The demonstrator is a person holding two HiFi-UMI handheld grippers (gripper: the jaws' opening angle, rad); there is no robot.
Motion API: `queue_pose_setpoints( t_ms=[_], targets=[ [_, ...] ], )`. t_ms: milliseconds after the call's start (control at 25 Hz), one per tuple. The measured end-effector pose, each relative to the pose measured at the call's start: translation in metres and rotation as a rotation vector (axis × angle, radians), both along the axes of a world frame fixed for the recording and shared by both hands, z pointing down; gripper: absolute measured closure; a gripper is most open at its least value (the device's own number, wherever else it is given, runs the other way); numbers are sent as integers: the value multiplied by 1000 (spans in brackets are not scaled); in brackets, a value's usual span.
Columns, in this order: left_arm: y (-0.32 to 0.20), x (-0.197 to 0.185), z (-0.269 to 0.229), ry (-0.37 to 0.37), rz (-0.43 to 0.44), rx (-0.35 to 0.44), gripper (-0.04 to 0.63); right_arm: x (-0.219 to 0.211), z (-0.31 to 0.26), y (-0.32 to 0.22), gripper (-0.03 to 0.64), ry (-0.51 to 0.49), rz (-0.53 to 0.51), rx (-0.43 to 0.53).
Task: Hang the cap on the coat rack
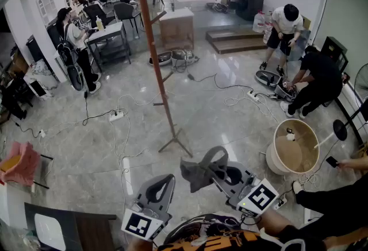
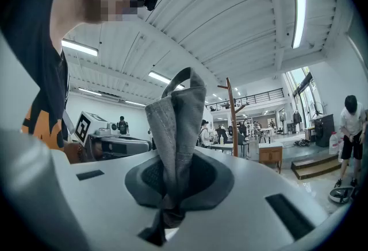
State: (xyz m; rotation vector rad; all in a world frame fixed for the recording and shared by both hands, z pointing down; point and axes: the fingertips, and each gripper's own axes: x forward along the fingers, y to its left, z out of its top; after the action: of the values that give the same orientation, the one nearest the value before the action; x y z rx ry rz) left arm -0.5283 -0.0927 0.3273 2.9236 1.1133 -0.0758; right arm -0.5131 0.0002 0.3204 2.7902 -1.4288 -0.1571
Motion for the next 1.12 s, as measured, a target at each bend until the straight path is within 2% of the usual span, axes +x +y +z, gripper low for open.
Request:
queue_pose_setpoints(
  t_ms=[600, 920, 1120],
  targets=[
    [16, 1, 1, -10, 2, 10, 572, 2, 1, 16, 578, -8, -3, -4],
    [25, -1, -4, -3, 1, 9, 572, 0, -3, 22, 578, -27, -12, 27],
    [32, -5, -2, -2, -19, 26, 572, -4, -1, 28, 578, -16, -23, -7]
  ],
)
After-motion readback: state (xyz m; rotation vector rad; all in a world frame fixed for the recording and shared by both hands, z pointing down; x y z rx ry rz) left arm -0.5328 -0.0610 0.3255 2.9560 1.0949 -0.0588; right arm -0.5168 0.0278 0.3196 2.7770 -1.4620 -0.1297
